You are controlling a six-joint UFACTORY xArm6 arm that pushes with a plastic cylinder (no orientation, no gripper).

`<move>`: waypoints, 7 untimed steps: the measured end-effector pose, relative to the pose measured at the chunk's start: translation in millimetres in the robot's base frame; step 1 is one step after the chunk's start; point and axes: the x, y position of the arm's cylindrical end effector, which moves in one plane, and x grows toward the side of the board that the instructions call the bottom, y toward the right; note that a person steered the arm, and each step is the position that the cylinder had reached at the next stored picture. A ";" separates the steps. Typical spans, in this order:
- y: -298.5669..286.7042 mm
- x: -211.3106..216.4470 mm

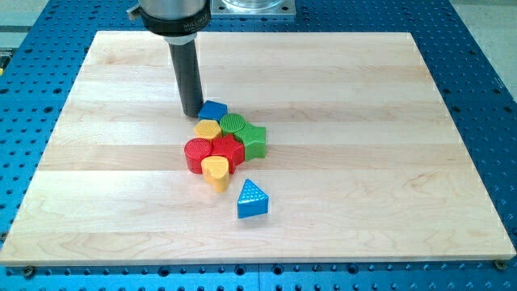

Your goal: Move the triangle right to the yellow heart

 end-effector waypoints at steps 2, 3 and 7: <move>44.8 -11.8; 47.0 -18.3; 96.7 192.2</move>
